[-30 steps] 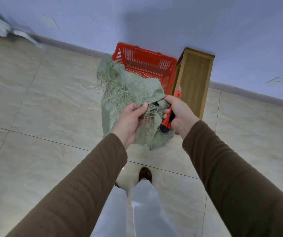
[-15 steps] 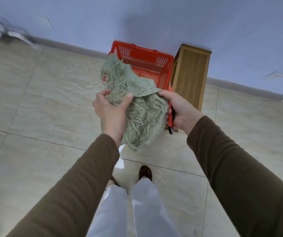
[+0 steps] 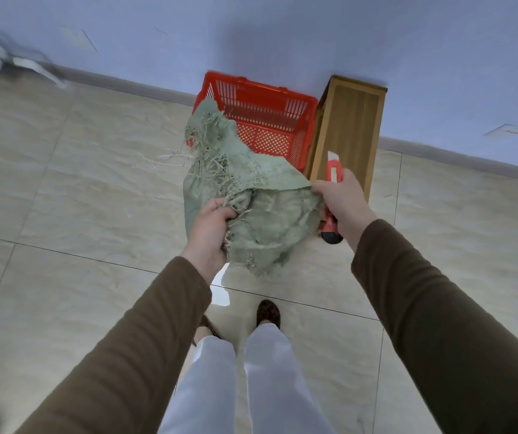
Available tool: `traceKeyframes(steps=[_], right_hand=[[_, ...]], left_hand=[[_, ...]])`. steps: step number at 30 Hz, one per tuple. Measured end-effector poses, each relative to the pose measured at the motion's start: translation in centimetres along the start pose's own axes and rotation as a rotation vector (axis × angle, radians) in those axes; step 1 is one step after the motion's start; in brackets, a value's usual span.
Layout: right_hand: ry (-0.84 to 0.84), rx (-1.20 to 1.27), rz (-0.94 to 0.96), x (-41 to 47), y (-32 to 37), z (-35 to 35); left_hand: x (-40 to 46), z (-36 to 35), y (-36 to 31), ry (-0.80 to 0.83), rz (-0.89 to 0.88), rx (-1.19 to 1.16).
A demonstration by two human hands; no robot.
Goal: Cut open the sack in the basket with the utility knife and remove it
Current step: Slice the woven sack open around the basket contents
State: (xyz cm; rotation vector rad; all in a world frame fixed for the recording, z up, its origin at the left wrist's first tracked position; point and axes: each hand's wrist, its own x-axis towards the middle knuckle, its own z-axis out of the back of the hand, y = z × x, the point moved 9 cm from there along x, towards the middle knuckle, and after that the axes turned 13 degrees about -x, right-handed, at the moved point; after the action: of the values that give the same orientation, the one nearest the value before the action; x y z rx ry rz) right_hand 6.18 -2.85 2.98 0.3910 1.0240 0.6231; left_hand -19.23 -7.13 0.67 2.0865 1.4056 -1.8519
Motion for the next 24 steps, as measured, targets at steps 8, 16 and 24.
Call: traceKeyframes(steps=[8,16,24], right_hand=[[0.119,-0.854,0.721,-4.5,7.3,-7.9],[0.180,0.128,0.105,-0.7,4.0,-6.1],[0.420,0.305,0.107,-3.5,5.1,-9.6]], left_hand=[[-1.4,-1.8,-1.5,0.164,-0.268,0.235],[-1.4,4.0,-0.8,-0.010,-0.180,0.713],[1.9,-0.9,-2.9,-0.030,-0.132,0.460]])
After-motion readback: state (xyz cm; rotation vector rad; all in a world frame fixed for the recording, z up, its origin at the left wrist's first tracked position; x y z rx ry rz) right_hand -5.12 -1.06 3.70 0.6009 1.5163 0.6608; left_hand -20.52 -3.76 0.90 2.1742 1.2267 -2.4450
